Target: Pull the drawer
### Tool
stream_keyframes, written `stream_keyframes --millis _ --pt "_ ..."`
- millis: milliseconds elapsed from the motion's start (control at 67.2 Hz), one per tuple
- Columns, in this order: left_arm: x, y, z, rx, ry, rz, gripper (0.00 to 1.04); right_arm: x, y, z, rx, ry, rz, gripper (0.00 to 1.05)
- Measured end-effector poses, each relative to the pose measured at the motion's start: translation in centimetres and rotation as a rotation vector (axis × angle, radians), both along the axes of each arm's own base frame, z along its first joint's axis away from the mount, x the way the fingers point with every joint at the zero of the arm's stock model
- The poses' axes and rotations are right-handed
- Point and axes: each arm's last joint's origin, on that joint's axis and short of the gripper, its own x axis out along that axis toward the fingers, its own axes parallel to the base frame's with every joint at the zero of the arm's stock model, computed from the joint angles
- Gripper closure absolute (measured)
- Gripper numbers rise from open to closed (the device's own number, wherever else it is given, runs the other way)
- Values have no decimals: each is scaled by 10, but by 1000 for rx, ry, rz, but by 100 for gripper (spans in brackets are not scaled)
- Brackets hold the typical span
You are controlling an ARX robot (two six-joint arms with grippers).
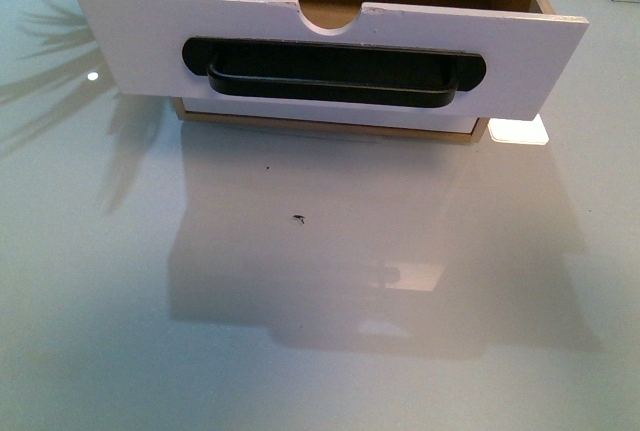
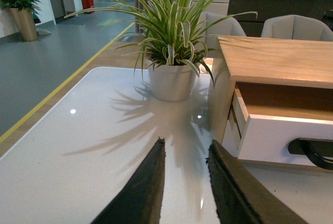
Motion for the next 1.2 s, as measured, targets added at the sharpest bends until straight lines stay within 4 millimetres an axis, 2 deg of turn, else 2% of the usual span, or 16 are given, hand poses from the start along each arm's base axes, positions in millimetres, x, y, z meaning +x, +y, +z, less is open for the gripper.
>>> stream_keyframes --millis 74,104,297,372,788,862,1100,1145,1204 --pt "-2 0 -2 0 -2 1 102 -3 0 -5 0 -1 -1 97" --pt "-2 0 -3 2 -2 1 102 -4 0 -7 -1 0 -1 103" --pt "-5 0 -7 3 -5 1 102 -9 0 -15 -3 -1 -1 103" --pt "-13 0 -18 3 20 2 102 -12 0 -17 -3 -2 -1 103" --pt "-17 0 -16 3 -9 2 102 -20 0 -24 -3 -29 -1 103" --pt "-17 0 -16 3 -9 2 102 -28 0 -29 -3 3 -2 103" --pt "-17 0 -16 3 -9 2 102 -31 0 -27 -3 -23 -1 103" --pt "-17 0 -16 3 -9 2 95 -31 0 -27 -4 -23 -1 100" --pt "-17 0 -16 3 -9 2 85 -31 0 -27 -4 -23 -1 89"
